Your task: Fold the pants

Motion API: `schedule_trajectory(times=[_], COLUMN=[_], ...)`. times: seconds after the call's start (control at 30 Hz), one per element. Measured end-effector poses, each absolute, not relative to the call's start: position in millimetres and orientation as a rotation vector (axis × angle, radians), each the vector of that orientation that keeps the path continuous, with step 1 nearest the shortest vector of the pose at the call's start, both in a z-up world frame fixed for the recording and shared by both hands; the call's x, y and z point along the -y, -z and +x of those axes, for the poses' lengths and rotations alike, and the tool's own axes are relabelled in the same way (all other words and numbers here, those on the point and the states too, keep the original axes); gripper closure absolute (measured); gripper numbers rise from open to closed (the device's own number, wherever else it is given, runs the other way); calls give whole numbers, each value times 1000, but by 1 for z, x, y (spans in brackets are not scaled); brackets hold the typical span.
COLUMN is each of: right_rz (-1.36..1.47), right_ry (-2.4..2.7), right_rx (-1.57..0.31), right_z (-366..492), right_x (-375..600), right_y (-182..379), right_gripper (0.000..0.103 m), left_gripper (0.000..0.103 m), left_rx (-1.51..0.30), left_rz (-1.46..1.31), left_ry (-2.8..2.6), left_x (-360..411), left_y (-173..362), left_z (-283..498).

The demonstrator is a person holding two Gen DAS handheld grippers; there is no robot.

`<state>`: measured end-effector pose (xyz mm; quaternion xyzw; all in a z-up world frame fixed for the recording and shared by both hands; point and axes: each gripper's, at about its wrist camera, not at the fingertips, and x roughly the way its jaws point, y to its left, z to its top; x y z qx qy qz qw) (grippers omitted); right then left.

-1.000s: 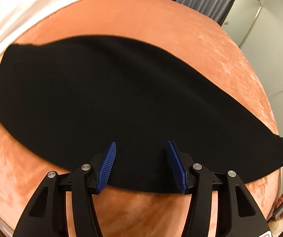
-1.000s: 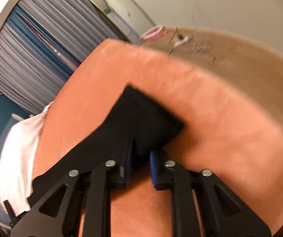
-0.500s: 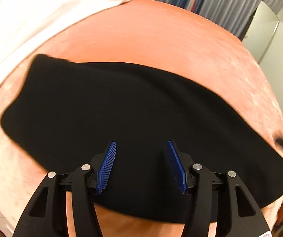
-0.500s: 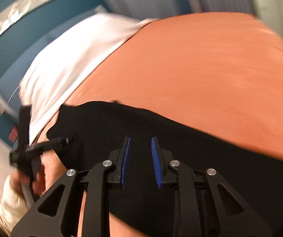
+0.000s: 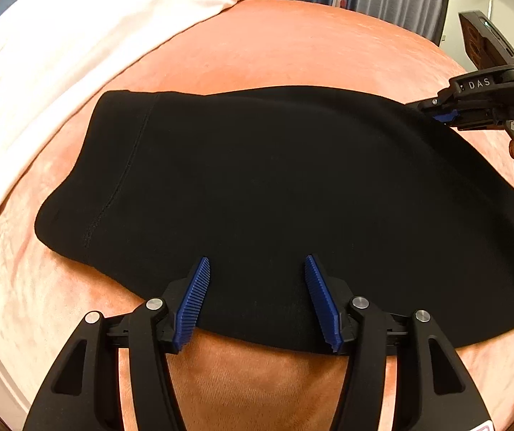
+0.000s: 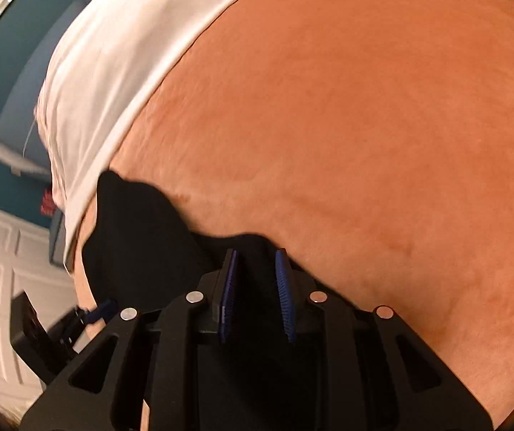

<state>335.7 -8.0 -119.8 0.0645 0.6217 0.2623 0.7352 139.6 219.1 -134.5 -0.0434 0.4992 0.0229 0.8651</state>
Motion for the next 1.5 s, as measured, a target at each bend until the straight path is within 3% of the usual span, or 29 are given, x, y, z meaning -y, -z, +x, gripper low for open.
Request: schedule_trajectory(times=[0.13,0.27,0.33,0.43,0.5,0.53,0.57,0.63,0.73,0.8,0.83,0.87,0.93,1.0,1.07,1.2,1.3,1.5], right_rz=[19,-43,-30,28,59,78,70,-20,-118,-167,-222,-270,-306,-305,-119,-94,-226,-169], right_ry=[-580,-492,-392,-342,-354,-396,-433,-460,-489,-517,-518,-497,-434,-310,-285,-462,-409,-384], right_rx=[-1382,-1262,-1158,-1214,-1182,-1174,-1169,-1154,-1136,-1109,-1134,-1162,-1181,-1124,-1072,-1068,-1115,-1170], right_z=[332,348,365,383,373,364,354,335,319,315,316,319,335,354,363,310,286,306], right_x=[-10,-16,-2,14,20,22,21,12,-4,-18,-31,-40,-46,-37,-12,-6,-9,-8], right_y=[125,117,107,124,112,104,98,91,89,88,98,111,136,136,113,82,105,131], right_gripper=[80,100,103,103,97,86,65,37,37,46,63,95,103,102,102,101,102,102], left_gripper=[48,48,48,48,48,48,48,47,39,39,38,37,36,36,36,36,35,34], left_rx=[-1039,-1040,-1039,-1033,-1033,-1029,-1025,-1010,-996,-1039,-1048,-1041,-1032,-1018,-1017,-1011,-1001,-1004], left_rz=[-124,-145,-147,-130,-138,-155,-168,-207,-193,-197,-211,-194,-123,-88,-101,-142,-143,-151], left_ry=[-41,-31,-30,-34,-25,-14,-5,4,-112,-164,-150,-142,-152,-168,-162,-134,-137,-136], left_x=[-226,-234,-233,-232,-239,-242,-244,-253,-270,-282,-285,-285,-277,-271,-273,-280,-277,-278], left_y=[136,134,134,134,133,131,130,125,124,134,138,140,142,143,142,141,140,136], left_z=[136,140,139,137,138,136,135,133,135,136,134,130,126,124,124,123,121,126])
